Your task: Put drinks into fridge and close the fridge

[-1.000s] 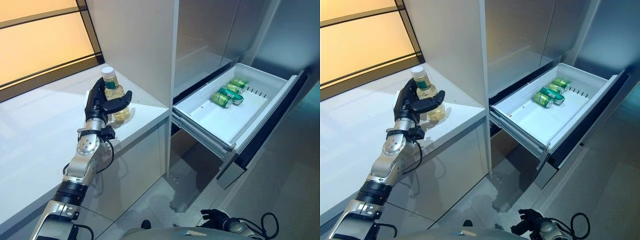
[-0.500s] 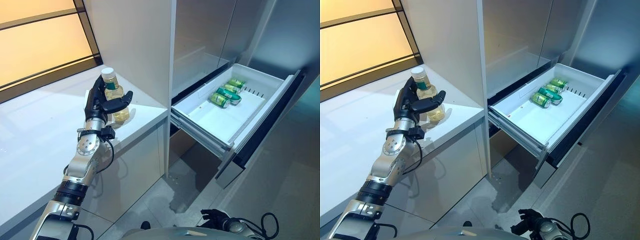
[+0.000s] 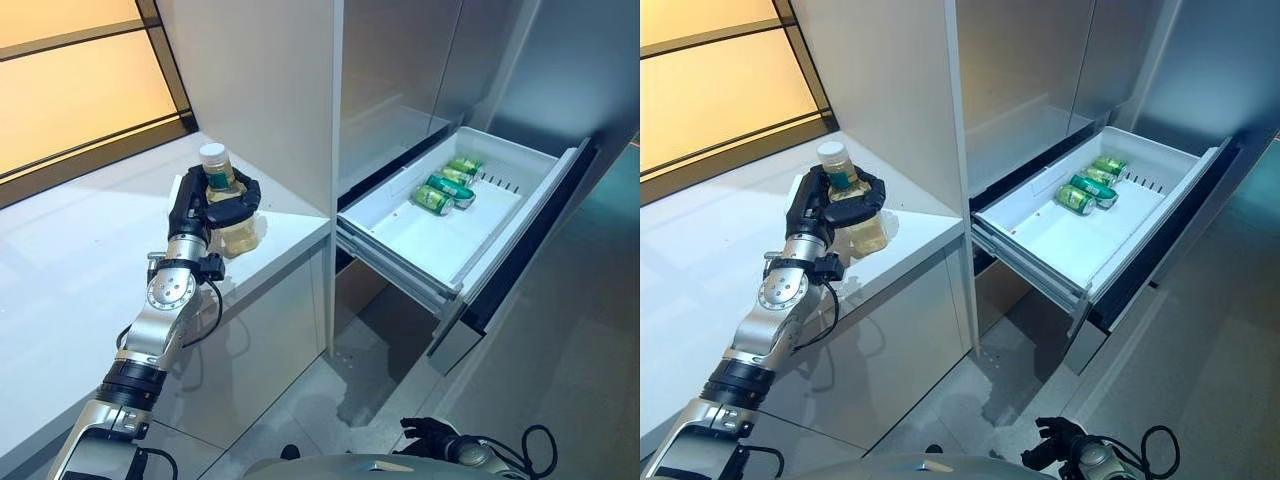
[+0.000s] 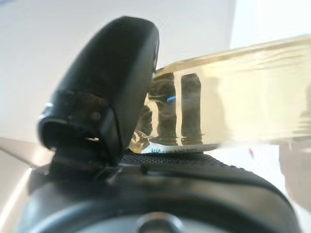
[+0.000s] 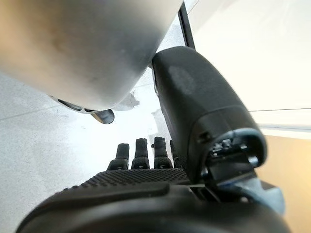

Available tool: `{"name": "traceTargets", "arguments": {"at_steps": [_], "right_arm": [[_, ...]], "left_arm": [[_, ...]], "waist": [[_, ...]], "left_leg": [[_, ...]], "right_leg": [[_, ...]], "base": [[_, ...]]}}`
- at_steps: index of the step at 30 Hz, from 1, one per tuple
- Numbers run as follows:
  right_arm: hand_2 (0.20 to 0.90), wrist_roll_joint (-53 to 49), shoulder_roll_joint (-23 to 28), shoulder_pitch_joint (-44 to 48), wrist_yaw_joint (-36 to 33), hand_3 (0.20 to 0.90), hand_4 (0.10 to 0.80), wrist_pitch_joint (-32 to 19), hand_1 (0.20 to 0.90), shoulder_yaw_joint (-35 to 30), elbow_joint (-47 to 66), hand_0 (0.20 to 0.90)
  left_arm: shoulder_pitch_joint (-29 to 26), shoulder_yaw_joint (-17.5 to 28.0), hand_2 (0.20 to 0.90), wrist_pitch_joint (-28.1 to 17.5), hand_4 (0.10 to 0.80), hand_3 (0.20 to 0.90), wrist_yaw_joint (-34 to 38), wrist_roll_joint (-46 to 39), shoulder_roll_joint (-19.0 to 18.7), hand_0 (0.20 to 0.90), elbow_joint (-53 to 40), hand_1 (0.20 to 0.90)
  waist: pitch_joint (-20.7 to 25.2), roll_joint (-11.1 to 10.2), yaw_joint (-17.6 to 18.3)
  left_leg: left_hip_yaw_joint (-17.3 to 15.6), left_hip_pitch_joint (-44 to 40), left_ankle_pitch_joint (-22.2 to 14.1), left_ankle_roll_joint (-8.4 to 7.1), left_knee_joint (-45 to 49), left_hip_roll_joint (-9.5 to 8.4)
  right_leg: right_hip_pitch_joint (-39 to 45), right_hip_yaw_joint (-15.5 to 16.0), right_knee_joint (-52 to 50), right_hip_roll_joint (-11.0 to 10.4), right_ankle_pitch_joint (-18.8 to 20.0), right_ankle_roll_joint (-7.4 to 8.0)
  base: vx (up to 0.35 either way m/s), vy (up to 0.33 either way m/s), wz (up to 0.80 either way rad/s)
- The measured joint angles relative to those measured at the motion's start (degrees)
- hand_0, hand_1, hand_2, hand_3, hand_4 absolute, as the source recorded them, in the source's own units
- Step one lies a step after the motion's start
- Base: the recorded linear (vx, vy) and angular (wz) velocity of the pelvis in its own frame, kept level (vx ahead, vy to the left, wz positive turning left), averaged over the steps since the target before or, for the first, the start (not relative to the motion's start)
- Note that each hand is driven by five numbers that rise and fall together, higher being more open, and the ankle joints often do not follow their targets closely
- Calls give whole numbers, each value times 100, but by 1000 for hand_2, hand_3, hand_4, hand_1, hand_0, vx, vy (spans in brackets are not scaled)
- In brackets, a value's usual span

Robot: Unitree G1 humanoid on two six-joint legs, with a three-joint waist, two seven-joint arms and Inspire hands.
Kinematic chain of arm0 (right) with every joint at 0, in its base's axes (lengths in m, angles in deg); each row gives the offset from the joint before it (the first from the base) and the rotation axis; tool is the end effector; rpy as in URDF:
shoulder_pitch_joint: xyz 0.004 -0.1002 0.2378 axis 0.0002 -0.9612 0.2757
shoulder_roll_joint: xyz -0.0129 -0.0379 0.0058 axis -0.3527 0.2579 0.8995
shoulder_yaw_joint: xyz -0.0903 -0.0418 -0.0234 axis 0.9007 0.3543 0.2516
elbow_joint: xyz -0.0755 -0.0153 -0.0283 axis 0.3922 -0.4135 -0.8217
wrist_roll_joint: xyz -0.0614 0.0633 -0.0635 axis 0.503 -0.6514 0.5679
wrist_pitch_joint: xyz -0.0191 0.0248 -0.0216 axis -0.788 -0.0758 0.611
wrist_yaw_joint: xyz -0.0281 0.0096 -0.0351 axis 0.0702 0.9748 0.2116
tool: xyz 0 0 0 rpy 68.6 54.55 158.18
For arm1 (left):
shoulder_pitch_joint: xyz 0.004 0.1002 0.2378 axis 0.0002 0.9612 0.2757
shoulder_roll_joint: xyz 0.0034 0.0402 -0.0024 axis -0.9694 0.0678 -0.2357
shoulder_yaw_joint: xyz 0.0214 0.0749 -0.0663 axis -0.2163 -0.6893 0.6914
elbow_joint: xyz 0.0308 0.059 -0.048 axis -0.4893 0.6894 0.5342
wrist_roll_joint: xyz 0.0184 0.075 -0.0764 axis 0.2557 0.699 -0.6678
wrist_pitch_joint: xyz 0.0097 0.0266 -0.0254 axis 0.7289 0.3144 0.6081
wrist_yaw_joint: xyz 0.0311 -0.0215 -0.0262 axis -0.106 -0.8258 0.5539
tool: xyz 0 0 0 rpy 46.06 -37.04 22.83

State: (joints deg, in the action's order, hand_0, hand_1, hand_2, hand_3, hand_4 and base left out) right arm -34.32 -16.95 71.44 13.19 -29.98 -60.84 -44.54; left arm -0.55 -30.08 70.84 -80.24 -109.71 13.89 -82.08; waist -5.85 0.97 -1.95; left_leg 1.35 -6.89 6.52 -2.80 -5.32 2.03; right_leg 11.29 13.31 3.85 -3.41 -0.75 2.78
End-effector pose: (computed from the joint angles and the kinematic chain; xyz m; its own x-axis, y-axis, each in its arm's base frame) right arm 0.0995 -0.2128 -0.1167 0.3784 0.0334 -0.9251 -0.4472 0.8816 -0.1511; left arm 0.2579 0.2158 0.1073 0.9763 0.0332 0.2138 -0.0314 0.9994 -0.0116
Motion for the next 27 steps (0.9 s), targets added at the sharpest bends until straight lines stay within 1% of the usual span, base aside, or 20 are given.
{"name": "traceTargets", "arguments": {"at_steps": [1, 2, 5, 7, 10, 15, 19, 21, 23, 27], "right_arm": [[900, -52, 9, -23, 12, 900, 800, -4, 900, 3, 53, 900], [900, -201, 30, -100, 37, 900, 800, 1, 900, 10, 286, 900], [900, -554, 25, -275, 160, 900, 800, 18, 900, 76, 1058, 900], [900, -756, 18, -353, 309, 900, 800, 92, 900, 160, 1892, 900], [900, -1089, -42, -391, 573, 900, 800, 95, 900, 217, 2784, 900], [900, -1525, 43, -419, 793, 900, 800, 191, 900, 190, 4117, 900], [900, -1884, 318, -409, 1013, 900, 800, 356, 900, 152, 5140, 900], [900, -2104, 454, -394, 1147, 900, 800, 430, 900, 23, 5595, 900], [900, -2326, 617, -333, 1207, 900, 800, 525, 900, -102, 6017, 900], [900, -2719, 937, -198, 1313, 900, 800, 667, 900, -237, 6612, 900]], "left_arm": [[0, 0, 300, 0, 100, 200, -82, -121, 4, 300, -4, 300], [0, -1, 300, 1, 100, 200, -286, -452, 44, 300, -16, 300], [1, -16, 300, 2, 100, 200, -720, -959, 189, 300, -65, 300], [5, -31, 300, 6, 100, 200, -1061, -1249, 251, 300, -119, 300], [5, -110, 300, 6, 100, 200, -1597, -1578, 259, 300, -276, 300], [13, -489, 300, 7, 100, 200, -2369, -1602, 269, 300, -721, 300], [151, -708, 300, 91, 100, 200, -2930, -1602, 312, 300, -1109, 300], [176, -815, 300, 117, 100, 200, -3228, -1603, 341, 300, -1163, 300], [193, -935, 300, 190, 100, 200, -3413, -1601, 343, 300, -1164, 300], [197, -1147, 300, 332, 100, 200, -3535, -1561, 337, 300, -1163, 300]], "waist": [[-1, -2, -1], [-5, -8, 0], [-31, -50, 40], [-50, -67, 89], [-94, -124, 275], [-100, -128, 367], [-125, -127, 406], [-129, -128, 447], [-134, -121, 497], [-140, -122, 561]], "left_leg": [[-1, 0, 0, 0, -1, 0], [-5, 0, -1, 0, 2, 2], [-50, 0, -3, -3, 8, 14], [-148, 20, -7, 0, 10, 31], [-222, 18, -10, 4, 13, 30], [-354, 3, -39, 10, 18, 36], [-523, -104, -109, 5, 2, 51], [-578, -120, -127, 5, 1, 56], [-629, -133, -139, 9, 3, 56], [-696, -158, -167, 11, 18, 56]], "right_leg": [[-1, -1, 1, 0, 0, 0], [-6, -8, 1, 0, 1, 0], [-57, -59, -3, 5, 11, -15], [-113, -171, 13, 15, 56, -20], [-125, -204, 13, 11, 68, -18], [-184, -358, 20, 12, 111, -10], [-183, -512, 19, 19, 112, -6], [-184, -576, 17, 21, 113, -5], [-197, -637, 19, 22, 118, 2], [-201, -684, 24, 23, 121, 4]], "base": [[0, 0, 0], [0, 0, 0], [-44, -14, -12], [-36, -12, -24], [-31, -20, -8], [-20, -22, -16], [-18, -12, -22], [-16, -9, -16], [-14, -7, -13], [-10, -18, -9]]}}
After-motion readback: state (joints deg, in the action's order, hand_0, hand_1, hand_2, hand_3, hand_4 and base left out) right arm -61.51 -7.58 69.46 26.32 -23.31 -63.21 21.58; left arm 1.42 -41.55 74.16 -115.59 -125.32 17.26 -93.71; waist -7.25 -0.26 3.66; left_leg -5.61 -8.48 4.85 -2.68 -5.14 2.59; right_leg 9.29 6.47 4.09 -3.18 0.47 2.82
